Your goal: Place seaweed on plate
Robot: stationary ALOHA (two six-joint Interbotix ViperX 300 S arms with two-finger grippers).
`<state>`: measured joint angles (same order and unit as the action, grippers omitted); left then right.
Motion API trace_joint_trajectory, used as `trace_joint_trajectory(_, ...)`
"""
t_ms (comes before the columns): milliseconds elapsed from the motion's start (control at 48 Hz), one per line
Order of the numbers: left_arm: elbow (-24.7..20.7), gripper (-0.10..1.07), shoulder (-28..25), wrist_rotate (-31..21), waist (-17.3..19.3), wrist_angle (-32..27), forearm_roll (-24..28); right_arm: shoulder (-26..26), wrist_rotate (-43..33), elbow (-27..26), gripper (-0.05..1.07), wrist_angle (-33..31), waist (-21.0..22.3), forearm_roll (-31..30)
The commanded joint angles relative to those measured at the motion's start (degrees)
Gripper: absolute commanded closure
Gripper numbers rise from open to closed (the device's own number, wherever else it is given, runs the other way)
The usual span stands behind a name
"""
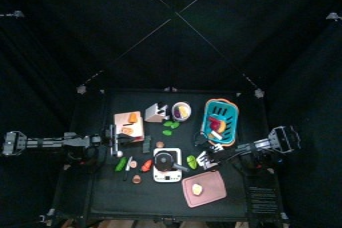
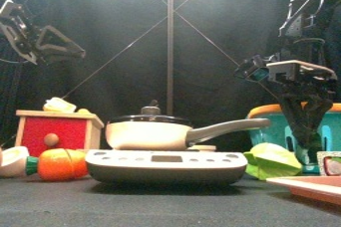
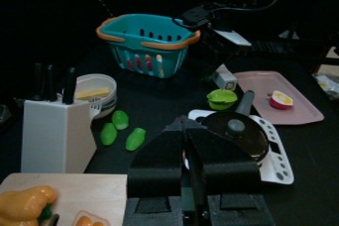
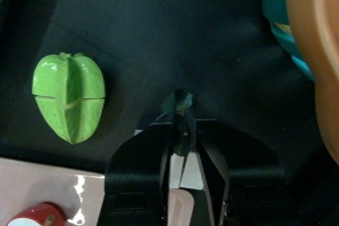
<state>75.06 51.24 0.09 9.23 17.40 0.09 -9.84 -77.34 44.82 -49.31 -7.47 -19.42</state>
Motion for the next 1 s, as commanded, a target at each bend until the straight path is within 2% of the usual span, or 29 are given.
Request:
trace_joint_trajectory(0, -0.62, 0.62, -0.26, 0.09, 0.18, 0.35, 0.00, -2.20, 0.09, -2.02, 0.43, -0.09, 0.09, 0.09)
trace_joint_trajectory(125, -0.79, 0.62, -0.26, 0.09, 0.18, 0.44, 0.00, -4.83, 0.00, -4.22, 0.43, -0.70, -0.53, 0.26)
trace_joint_trajectory(250, -0.62, 0.62, -0.26, 0.09, 0.18, 0.18, -0.09, -7.91, 0.09, -5.36, 0.43, -0.97, -3.87, 2.20)
trace_joint_trajectory(417, -0.70, 0.62, -0.26, 0.09, 0.18, 0.18, -0.09, -11.16, 0.18, -3.78, 0.43, -0.88, -9.76, 5.71)
trace_joint_trajectory(562, -0.79, 0.62, -0.26, 0.09, 0.18, 0.18, 0.00, -12.13, 0.09, -0.88, 0.43, 0.88, -16.61, 12.30)
trace_joint_trajectory(688, -0.79, 0.62, -0.26, 0.18, 0.26, 0.18, 0.00, -11.60, 0.09, 1.05, 0.43, 4.66, -20.39, 18.37)
trace_joint_trajectory(792, -0.79, 0.62, -0.26, 0.09, 0.62, 0.18, 0.00, -11.16, 0.09, 2.46, 0.42, 8.35, -20.83, 20.13)
trace_joint_trajectory(979, -0.70, 0.62, -0.26, 0.09, 0.88, 0.18, 0.09, -10.99, 0.09, 3.96, 0.41, 13.18, -21.01, 19.69)
